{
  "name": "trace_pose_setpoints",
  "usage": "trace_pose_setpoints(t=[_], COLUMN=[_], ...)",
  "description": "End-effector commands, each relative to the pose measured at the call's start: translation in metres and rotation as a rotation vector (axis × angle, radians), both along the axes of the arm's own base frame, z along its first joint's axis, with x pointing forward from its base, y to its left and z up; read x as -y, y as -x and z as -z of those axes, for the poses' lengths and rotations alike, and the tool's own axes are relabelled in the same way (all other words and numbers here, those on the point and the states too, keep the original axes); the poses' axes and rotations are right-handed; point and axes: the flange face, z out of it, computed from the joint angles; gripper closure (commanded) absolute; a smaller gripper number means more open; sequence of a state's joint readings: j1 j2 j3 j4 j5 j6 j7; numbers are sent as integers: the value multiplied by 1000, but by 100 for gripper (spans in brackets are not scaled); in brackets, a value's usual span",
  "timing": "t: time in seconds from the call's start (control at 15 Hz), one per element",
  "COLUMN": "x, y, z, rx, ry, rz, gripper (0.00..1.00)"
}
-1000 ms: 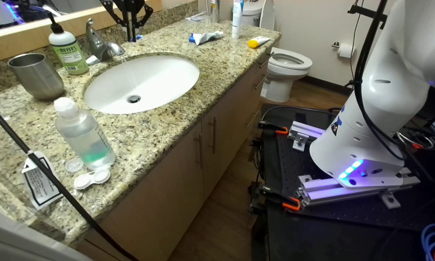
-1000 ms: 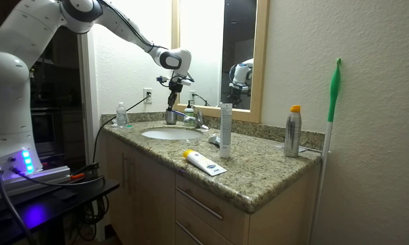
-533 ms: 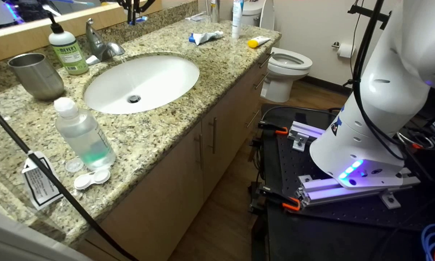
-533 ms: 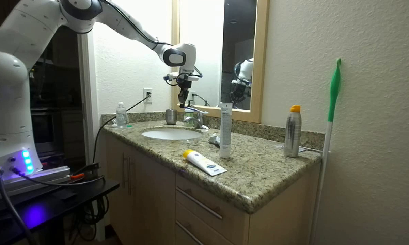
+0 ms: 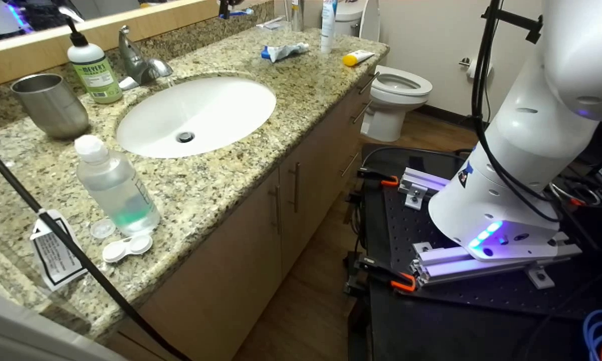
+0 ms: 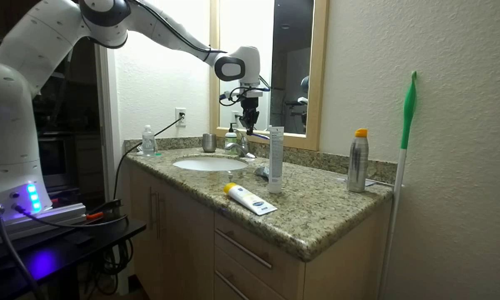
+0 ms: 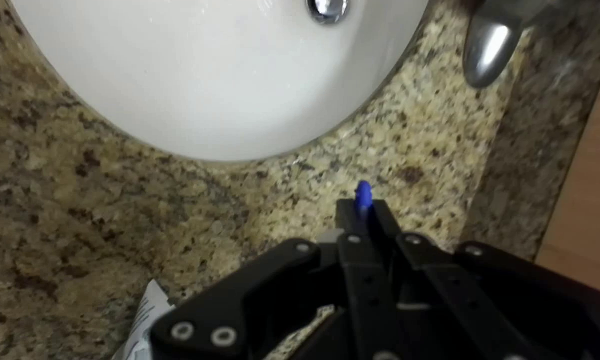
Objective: Wet the toothbrush with water, put it back on the counter, move the toothpaste forward then close the tap
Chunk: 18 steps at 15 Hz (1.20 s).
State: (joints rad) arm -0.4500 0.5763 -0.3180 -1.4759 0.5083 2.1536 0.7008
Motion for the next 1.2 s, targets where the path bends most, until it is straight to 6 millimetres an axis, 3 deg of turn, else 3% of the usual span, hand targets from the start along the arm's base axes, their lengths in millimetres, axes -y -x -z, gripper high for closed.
trace_pose_setpoints(t=[0.0,0.07,0.2,0.27,0.53,0.73,0.8,1.07,1.13], x=[40,25,37,38,52,56,49,52,52], y=[-5,4,2,-1,-4,-7,-3,-7,-7], z=[38,21,41,45,66,78,73,80,79], rx=[-54,-37,-57,-60,-108,-123,-124,-128,-126], ry=[75,32,55,58,122,109,102,104,105], rz=[134,78,116,121,190,227,204,216,216], gripper=[98,92,92,98,98,98,92,92,67])
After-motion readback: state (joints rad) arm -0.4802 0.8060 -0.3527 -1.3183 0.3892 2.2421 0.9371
